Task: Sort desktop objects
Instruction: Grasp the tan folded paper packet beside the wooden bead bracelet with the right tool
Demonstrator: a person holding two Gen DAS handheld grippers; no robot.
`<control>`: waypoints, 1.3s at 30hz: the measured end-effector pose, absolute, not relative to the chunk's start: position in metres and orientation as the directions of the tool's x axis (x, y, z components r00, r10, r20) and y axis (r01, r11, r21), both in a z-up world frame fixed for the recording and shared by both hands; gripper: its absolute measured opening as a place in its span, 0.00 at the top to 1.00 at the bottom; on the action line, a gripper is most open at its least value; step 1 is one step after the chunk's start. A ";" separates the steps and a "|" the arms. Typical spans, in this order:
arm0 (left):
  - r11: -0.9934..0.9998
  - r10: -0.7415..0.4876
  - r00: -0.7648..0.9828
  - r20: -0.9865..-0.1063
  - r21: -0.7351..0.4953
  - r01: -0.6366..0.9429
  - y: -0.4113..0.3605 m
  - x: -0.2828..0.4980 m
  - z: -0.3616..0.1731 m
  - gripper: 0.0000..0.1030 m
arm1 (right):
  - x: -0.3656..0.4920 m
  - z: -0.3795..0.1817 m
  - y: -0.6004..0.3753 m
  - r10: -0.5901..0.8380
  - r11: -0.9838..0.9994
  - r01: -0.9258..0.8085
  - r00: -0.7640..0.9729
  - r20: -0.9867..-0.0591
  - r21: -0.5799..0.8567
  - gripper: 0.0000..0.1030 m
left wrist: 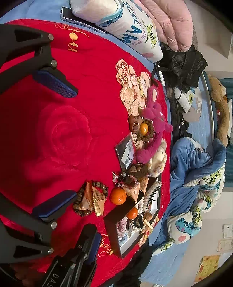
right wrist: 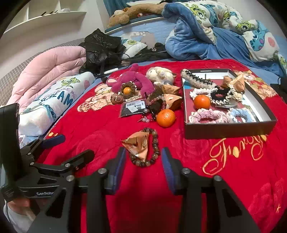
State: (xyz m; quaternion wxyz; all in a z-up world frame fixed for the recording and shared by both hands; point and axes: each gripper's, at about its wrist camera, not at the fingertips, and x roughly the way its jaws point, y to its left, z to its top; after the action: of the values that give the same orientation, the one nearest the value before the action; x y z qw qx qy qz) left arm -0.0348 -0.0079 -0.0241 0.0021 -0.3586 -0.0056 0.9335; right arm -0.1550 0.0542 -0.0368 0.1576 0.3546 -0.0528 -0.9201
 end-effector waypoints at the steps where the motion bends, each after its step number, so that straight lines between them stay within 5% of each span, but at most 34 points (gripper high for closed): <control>1: -1.000 0.007 -0.742 -0.671 -0.011 0.001 -0.008 -0.036 -0.024 0.00 | -0.156 -0.036 0.054 -0.330 -0.944 0.255 -0.697 -0.636 0.211 0.70; 26: -1.000 0.007 -0.713 -0.701 -0.006 -0.005 -0.009 -0.039 -0.034 0.00 | -0.198 -0.063 0.031 -0.298 -0.954 0.213 -0.621 -0.725 0.210 0.88; 39: -0.998 0.019 -0.708 -0.706 0.033 -0.059 0.011 -0.050 -0.037 0.00 | -0.187 -0.042 0.046 -0.380 -0.921 0.215 -0.669 -0.639 0.324 0.99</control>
State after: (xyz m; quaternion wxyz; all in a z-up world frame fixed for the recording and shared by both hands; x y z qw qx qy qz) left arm -0.0497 0.0108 -0.0370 0.0211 -0.3815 0.0265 0.9237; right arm -0.1874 0.0457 -0.0418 0.1641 0.3725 -0.1111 -0.9066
